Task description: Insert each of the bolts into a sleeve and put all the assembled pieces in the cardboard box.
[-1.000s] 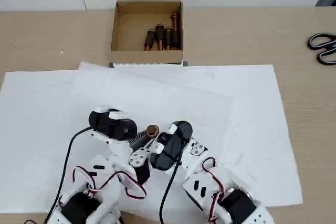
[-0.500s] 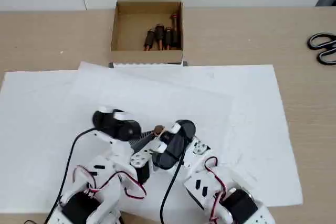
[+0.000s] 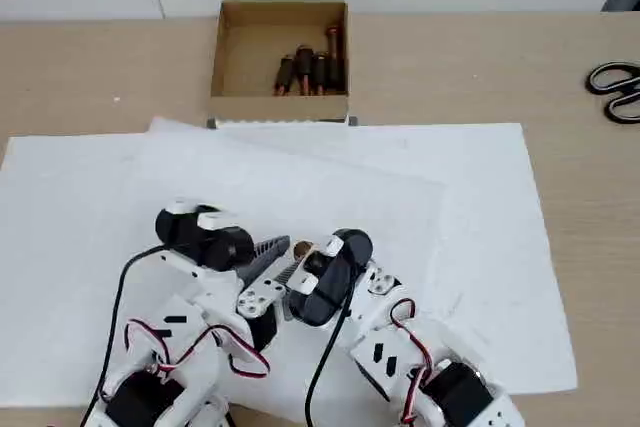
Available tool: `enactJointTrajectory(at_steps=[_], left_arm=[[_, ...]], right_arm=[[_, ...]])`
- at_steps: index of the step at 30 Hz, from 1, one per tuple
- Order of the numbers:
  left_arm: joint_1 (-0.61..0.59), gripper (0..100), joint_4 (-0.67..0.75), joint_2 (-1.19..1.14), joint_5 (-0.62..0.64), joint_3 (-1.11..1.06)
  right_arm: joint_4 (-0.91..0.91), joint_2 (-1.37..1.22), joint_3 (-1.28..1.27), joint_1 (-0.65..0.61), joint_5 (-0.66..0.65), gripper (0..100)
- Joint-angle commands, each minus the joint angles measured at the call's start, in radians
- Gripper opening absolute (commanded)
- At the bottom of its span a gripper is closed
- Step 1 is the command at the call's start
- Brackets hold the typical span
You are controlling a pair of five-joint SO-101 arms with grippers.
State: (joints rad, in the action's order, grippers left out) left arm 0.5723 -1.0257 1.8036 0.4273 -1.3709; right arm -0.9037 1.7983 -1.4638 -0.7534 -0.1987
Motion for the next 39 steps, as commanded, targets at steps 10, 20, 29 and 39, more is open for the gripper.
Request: enactJointTrajectory(at_steps=[10, 20, 29, 39], left_arm=[[-0.110, 1, 0.002, 0.006, -0.106, 0.036], [-0.522, 1, 0.002, 0.009, -0.321, -0.219], [-0.605, 1, 0.003, 0.009, -0.316, -0.268], [-0.605, 1, 0.002, 0.009, -0.321, -0.268]], right_arm=[[0.021, 0.005, 0.046, 0.093, 0.005, 0.4], [-0.027, 0.005, 0.015, 0.309, 0.175, 0.4], [-0.024, 0.002, 0.117, 0.461, 0.230, 0.4], [0.156, -0.440, 0.450, 0.522, 0.239, 0.4]])
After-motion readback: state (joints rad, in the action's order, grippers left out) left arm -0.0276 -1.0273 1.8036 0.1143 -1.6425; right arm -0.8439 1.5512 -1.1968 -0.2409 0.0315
